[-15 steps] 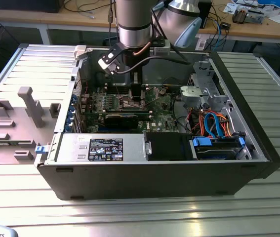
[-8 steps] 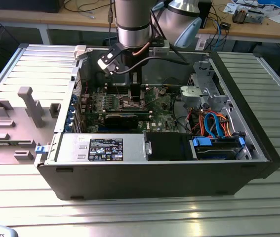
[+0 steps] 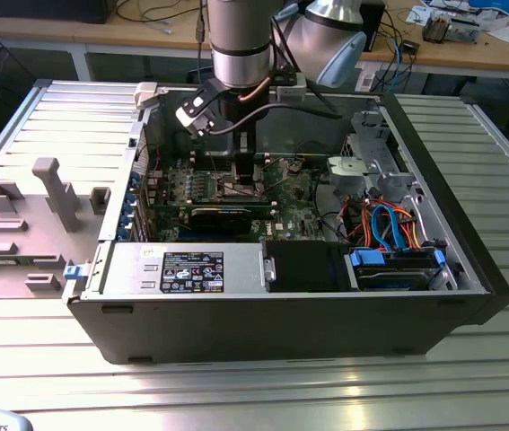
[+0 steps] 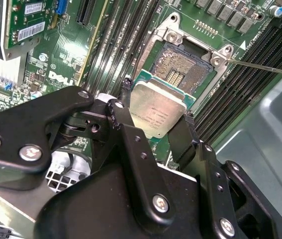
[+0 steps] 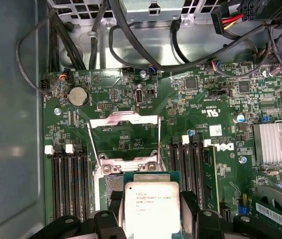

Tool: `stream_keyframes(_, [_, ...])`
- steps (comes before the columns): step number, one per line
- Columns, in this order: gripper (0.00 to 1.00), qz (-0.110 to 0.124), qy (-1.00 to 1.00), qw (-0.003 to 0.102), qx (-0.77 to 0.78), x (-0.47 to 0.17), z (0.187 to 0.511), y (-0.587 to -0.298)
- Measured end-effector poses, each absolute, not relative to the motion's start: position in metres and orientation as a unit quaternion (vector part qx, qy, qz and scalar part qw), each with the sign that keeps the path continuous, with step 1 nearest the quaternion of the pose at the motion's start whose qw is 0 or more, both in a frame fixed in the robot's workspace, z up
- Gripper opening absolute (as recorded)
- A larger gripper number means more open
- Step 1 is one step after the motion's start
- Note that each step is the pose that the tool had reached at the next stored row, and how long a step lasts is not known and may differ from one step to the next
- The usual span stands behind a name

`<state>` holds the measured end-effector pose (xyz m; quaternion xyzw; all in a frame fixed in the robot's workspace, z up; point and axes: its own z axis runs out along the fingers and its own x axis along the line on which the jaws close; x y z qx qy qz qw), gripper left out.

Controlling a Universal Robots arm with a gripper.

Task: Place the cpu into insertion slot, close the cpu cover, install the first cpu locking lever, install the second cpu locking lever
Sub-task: 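Place the cpu into insertion slot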

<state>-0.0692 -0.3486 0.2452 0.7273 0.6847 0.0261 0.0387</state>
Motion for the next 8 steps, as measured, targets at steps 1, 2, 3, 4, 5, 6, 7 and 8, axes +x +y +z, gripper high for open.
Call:
stream_keyframes(1, [0.54,0.026,0.685,0.039,0.727,-0.0693,0.2451,-0.3486])
stream_keyframes(2, [0.54,0.026,0.685,0.039,0.727,-0.0697,0.2450,-0.3486])
stream_keyframes(3, [0.54,0.026,0.685,0.039,0.727,-0.0700,0.2449,-0.3485])
stream_keyframes(4, [0.54,0.026,0.685,0.039,0.727,-0.0701,0.2449,-0.3485])
stream_keyframes(5, [0.54,0.026,0.685,0.039,0.727,-0.0703,0.2448,-0.3485])
stream_keyframes(6, [0.54,0.026,0.685,0.039,0.727,-0.0704,0.2447,-0.3485])
stream_keyframes(7, [0.54,0.026,0.685,0.039,0.727,-0.0705,0.2447,-0.3485])
stream_keyframes(8, [0.54,0.026,0.685,0.039,0.727,-0.0707,0.2445,-0.3484])
